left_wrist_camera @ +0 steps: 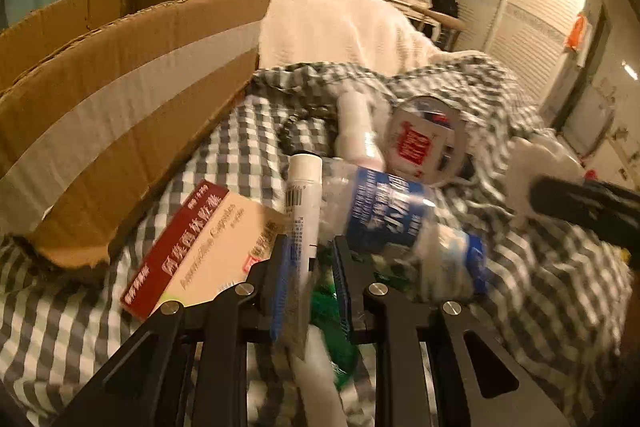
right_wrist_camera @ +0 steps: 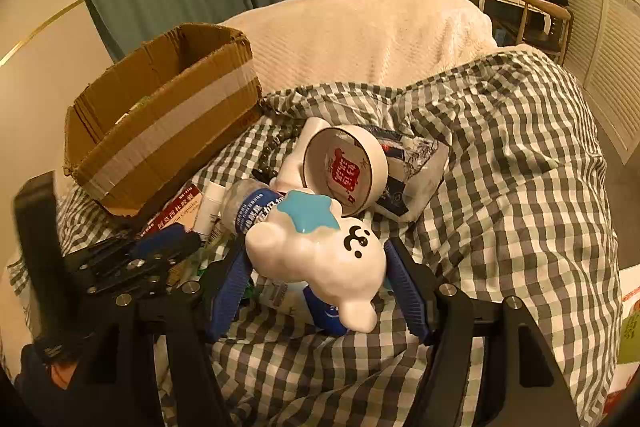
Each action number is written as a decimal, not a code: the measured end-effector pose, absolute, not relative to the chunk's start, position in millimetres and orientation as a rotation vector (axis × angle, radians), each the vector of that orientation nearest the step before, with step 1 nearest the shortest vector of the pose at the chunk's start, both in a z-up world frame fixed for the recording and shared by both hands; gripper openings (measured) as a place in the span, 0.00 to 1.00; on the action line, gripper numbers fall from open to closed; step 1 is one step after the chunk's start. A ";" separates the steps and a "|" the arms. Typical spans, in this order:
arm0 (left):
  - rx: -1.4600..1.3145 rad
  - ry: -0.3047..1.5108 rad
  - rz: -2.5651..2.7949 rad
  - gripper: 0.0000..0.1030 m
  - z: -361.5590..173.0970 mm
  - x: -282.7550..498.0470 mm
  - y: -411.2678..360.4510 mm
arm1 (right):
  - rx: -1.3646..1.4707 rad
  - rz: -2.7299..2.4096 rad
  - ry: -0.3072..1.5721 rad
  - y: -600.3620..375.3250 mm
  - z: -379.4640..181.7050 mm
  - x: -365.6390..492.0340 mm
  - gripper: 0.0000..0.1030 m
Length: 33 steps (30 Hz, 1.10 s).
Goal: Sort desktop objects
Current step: 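Close the right tool around the white plush toy with the blue star, then carry the white tube and plush toy into the cardboard box and release both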
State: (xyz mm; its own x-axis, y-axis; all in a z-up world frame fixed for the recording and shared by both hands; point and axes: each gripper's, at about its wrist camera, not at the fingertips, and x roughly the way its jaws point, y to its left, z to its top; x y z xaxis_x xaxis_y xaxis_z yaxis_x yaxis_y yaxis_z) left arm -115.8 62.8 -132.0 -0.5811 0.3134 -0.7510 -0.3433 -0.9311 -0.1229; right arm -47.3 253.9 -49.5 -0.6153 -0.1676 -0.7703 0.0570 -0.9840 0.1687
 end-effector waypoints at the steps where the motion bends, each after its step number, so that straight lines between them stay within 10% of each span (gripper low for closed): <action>1: -1.191 0.055 2.510 0.22 -134.4 -120.6 64.0 | 1.320 -2.702 -0.195 254.8 -51.7 -47.9 0.64; 33: -0.719 -0.179 2.811 0.15 25.4 -140.2 -31.6 | 0.907 -2.562 -0.080 157.1 71.6 -111.0 0.64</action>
State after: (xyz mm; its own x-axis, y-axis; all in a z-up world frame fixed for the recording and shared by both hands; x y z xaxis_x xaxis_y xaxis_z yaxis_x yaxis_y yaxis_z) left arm -140.2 -31.6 25.4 -0.8521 0.2547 -0.4572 -0.1947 -0.9651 -0.1750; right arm -111.0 157.1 71.6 -0.6994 -0.4050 -0.5889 0.3677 -0.9104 0.1895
